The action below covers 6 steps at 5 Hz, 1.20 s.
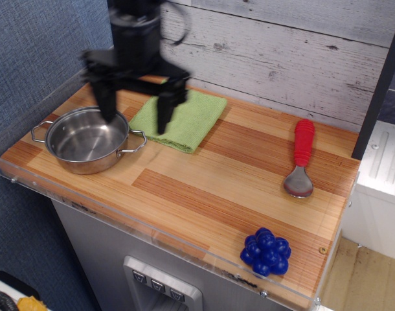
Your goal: PICK UP THE VESSEL AND PUT ANOTHER SIDE OF THE TABLE
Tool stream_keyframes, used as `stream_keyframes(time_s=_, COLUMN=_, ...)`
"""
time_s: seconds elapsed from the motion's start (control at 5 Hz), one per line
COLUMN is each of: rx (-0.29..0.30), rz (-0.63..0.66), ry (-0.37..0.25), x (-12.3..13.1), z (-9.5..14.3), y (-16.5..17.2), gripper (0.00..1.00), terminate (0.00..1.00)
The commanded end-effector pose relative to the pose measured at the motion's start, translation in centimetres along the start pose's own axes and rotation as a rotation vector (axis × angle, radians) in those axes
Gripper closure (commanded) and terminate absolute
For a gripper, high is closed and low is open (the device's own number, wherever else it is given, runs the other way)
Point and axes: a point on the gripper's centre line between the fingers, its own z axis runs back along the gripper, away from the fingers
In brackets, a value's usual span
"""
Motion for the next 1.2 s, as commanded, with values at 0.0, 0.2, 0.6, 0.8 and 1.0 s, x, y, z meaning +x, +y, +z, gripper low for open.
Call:
stream_keyframes(time_s=0.0, rx=0.048, rz=-0.212, ry=-0.098, x=-1.0, z=-1.4, y=3.5, gripper=0.0, terminate=0.0)
stream_keyframes(time_s=0.2, rx=0.025, rz=-0.245, ry=-0.173, x=-0.2, z=-2.2, y=4.3, gripper=0.0, terminate=0.0)
stream_keyframes(time_s=0.6, rx=-0.016, rz=-0.352, ry=-0.194, x=0.9, z=-5.3, y=5.8, gripper=0.0, terminate=0.0)
stream_keyframes(time_s=0.8, rx=-0.03, rz=-0.391, ry=-0.141, x=0.9, z=-6.3, y=5.8, gripper=0.0, terminate=0.0)
stream_keyframes(time_s=1.0, rx=-0.028, rz=-0.403, ry=-0.099, x=0.9, z=-7.0, y=6.0, gripper=0.0, terminate=0.0)
